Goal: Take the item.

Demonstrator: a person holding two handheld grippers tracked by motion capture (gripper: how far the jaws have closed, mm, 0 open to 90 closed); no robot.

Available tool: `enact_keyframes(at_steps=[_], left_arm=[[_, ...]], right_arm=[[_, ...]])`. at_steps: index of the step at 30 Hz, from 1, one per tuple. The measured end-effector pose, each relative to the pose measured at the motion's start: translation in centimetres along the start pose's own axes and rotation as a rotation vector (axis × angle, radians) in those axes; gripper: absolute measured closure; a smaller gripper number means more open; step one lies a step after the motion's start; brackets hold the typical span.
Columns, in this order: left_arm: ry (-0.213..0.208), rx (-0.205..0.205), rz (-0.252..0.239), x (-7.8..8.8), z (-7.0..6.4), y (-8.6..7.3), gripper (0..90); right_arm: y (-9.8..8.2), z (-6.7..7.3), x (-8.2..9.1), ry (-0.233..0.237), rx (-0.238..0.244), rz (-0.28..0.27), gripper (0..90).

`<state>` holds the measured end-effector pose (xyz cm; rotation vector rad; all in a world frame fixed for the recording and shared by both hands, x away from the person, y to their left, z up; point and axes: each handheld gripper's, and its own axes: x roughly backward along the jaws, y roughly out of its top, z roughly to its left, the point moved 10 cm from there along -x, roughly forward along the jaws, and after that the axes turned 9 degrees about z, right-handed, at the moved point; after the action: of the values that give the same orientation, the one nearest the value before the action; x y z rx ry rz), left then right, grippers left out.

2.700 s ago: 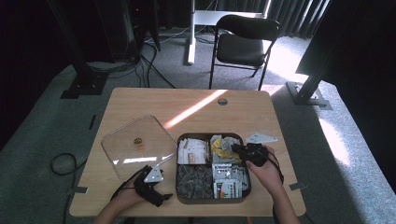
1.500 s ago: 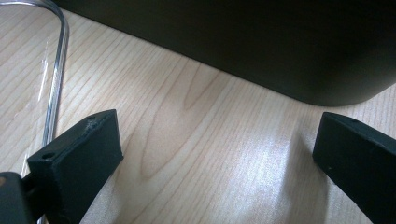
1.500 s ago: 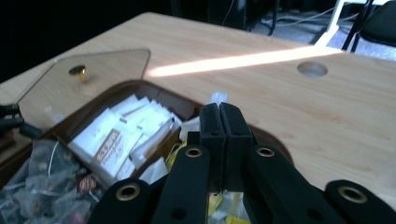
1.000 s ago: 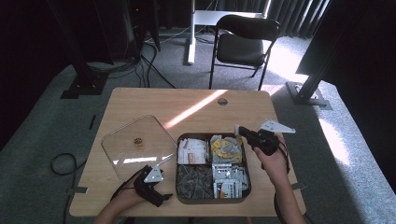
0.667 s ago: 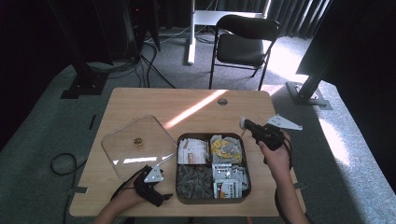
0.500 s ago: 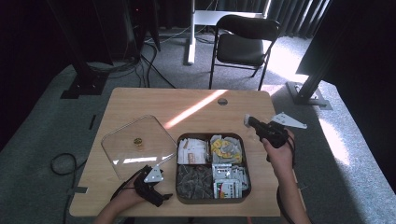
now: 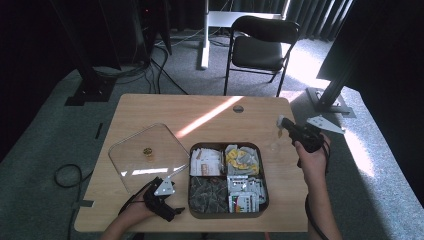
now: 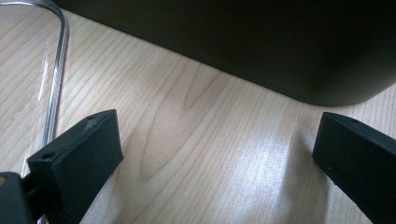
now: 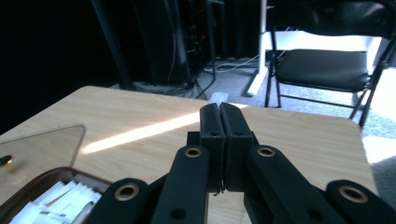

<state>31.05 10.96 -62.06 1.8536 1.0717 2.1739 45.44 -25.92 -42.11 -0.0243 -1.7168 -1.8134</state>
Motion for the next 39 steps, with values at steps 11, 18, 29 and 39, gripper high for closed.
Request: enact_keyframes(at_steps=[11, 18, 29, 39], left_arm=[[0.0, 0.0, 0.0, 0.0, 0.0, 0.0, 1.3], [0.0, 0.0, 0.0, 0.0, 0.0, 0.0, 1.3], [0.0, 0.0, 0.001, 0.0, 0.0, 0.0, 1.3], [0.0, 0.0, 0.001, 0.0, 0.0, 0.0, 1.3]], right_arm=[[0.0, -2.5, -0.6, -0.045, -0.032, 0.005, 88.9], [-0.4, -3.5, -1.7, -0.059, -0.058, 0.024, 88.8], [-3.2, -4.5, -3.8, -0.064, -0.115, 0.086, 88.5], [-5.4, -5.2, -4.9, -0.076, -0.141, 0.145, 83.7]])
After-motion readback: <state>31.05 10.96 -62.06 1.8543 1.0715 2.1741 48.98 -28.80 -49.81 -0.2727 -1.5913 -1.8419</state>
